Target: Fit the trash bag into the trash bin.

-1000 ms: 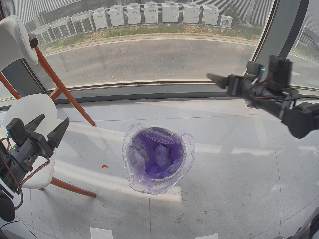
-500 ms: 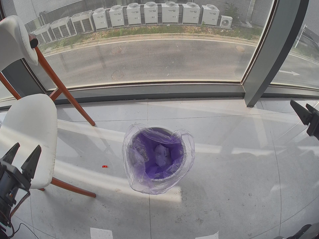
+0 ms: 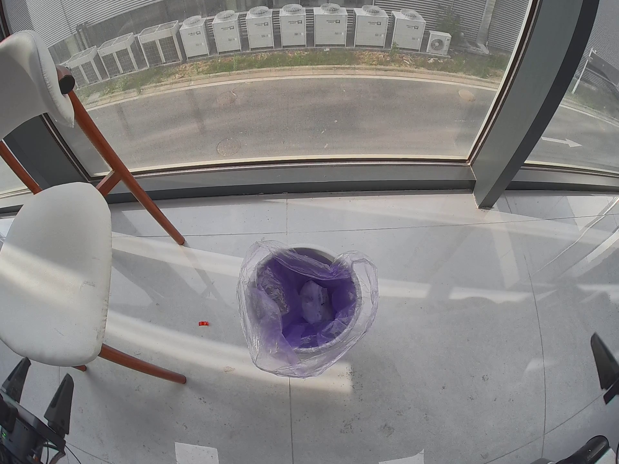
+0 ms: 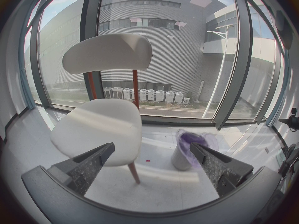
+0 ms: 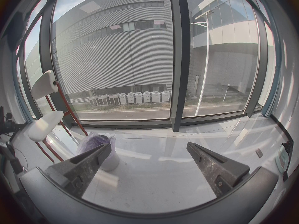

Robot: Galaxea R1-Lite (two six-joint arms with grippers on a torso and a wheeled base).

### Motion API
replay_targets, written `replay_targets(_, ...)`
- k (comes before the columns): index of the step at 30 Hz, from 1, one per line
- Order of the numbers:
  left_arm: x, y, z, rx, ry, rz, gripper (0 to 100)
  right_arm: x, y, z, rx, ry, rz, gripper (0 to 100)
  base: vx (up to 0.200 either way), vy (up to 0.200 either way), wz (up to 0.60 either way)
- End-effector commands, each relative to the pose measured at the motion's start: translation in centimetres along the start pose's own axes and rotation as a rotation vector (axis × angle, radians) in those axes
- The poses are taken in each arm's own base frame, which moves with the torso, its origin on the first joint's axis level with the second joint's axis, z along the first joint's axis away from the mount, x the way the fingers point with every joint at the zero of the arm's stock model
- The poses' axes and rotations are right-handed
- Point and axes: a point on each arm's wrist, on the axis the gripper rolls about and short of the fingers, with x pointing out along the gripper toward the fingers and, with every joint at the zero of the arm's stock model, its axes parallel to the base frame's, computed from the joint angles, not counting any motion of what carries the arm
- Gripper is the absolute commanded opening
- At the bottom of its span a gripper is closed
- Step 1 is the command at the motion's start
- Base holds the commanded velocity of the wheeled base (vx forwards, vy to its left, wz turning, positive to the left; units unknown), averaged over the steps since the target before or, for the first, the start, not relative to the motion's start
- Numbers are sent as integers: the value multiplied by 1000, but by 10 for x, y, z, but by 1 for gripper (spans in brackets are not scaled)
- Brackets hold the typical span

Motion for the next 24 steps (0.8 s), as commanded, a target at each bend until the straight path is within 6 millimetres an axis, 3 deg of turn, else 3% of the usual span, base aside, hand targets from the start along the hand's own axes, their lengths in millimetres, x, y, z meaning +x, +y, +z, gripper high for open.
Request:
replay_targets(1,-28,5,-35,43,-50,61,100,-33,-2,-70,-61,-57,-49,100,0,0,0)
replay_targets(4,-29,3,-38,157,3,-49,100,-33,-2,-70,-61,-60,-41,100,0,0,0)
replay_targets(24,-29,3,-38,92,-19,-16,100,-33,-1,-70,-58,-59,-30,100,0,0,0)
